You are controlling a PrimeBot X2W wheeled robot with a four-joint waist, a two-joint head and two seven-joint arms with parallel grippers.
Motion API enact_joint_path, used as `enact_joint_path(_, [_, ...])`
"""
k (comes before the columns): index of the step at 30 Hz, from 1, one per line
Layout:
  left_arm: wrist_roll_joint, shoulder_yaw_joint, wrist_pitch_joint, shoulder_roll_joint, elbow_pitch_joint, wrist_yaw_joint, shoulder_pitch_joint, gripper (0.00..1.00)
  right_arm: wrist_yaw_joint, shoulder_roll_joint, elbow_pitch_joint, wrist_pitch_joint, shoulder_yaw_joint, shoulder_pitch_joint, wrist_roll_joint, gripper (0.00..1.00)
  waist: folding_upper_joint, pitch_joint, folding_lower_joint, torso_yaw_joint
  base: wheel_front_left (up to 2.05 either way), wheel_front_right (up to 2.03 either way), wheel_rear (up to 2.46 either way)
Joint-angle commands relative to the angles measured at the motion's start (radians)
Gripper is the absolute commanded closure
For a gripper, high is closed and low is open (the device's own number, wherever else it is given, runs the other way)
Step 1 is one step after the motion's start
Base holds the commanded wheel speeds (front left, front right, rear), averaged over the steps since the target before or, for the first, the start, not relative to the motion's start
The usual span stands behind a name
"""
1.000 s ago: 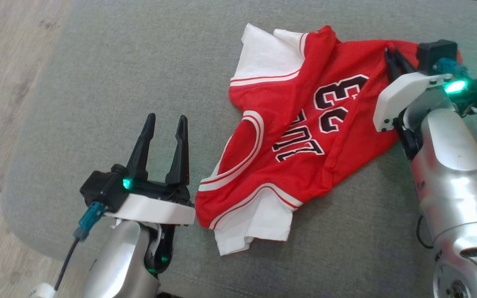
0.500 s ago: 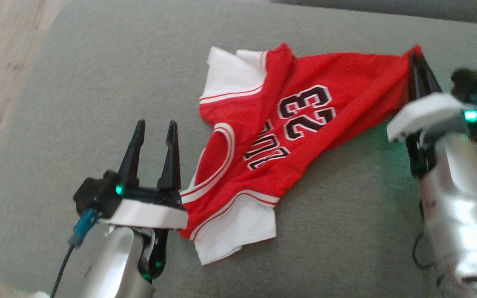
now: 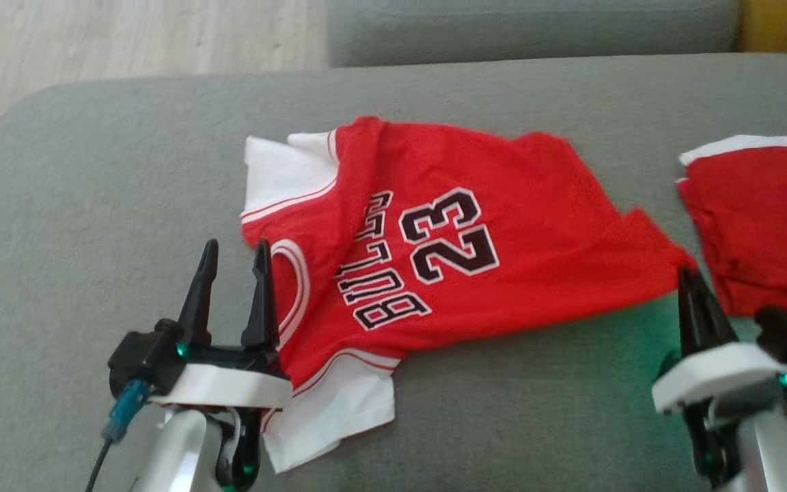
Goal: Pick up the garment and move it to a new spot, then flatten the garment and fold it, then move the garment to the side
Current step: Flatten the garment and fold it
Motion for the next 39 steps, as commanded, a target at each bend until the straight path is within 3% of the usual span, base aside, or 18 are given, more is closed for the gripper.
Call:
enact_joint_path(1, [0.012, 0.034, -0.006, 0.007, -0.03, 0.001, -0.017, 0.0, -0.001, 0.0, -0.054, 0.01, 0.026, -0.01, 0.003, 1.0, 0.0, -0.018, 0.0002, -0.021, 0.0, 0.0, 0.0])
enact_joint_path(2, [0.012, 0.033, -0.006, 0.007, -0.03, 0.001, -0.017, 0.0, -0.001, 0.0, -0.089, 0.03, 0.021, 0.016, 0.004, 1.0, 0.0, -0.019, 0.0002, -0.026, 0.0, 0.0, 0.0])
enact_joint_path(3, [0.013, 0.03, -0.006, 0.007, -0.031, 0.0, -0.018, 0.0, -0.001, 0.0, -0.125, 0.043, 0.015, 0.036, 0.003, 0.0, 0.0, -0.019, 0.0002, -0.03, 0.0, 0.0, 0.0])
enact_joint_path(7, [0.018, 0.022, -0.006, 0.007, -0.03, -0.003, -0.017, 0.0, -0.001, 0.0, -0.26, 0.027, 0.01, 0.068, 0.024, 0.0, 0.0, -0.014, 0.0002, -0.04, 0.0, 0.0, 0.0])
enact_joint_path(13, [0.01, 0.03, -0.006, 0.007, -0.056, -0.002, -0.031, 0.0, -0.001, 0.0, -0.381, -0.156, 0.061, 0.018, 0.059, 0.0, 0.0, 0.0, 0.0002, -0.033, 0.0, 0.0, 0.0])
enact_joint_path(23, [0.02, 0.057, -0.006, 0.007, -0.058, 0.003, -0.018, 0.0, -0.001, 0.0, -0.244, -0.207, 0.169, 0.015, 0.034, 0.0, 0.0, -0.008, 0.0002, 0.001, 0.0, 0.0, 0.0])
enact_joint_path(32, [0.037, 0.078, -0.006, 0.01, -0.043, -0.001, -0.022, 0.0, -0.001, 0.0, -0.26, -0.208, 0.193, 0.013, 0.061, 0.0, 0.0, 0.018, 0.0002, 0.012, 0.0, 0.0, 0.0])
enact_joint_path(39, [0.076, 0.038, 0.061, 0.113, 0.039, -0.029, -0.208, 0.0, -0.001, 0.0, -0.281, -0.208, 0.208, -0.026, 0.066, 0.0, 0.0, 0.085, 0.0002, -0.012, 0.0, 0.0, 0.0])
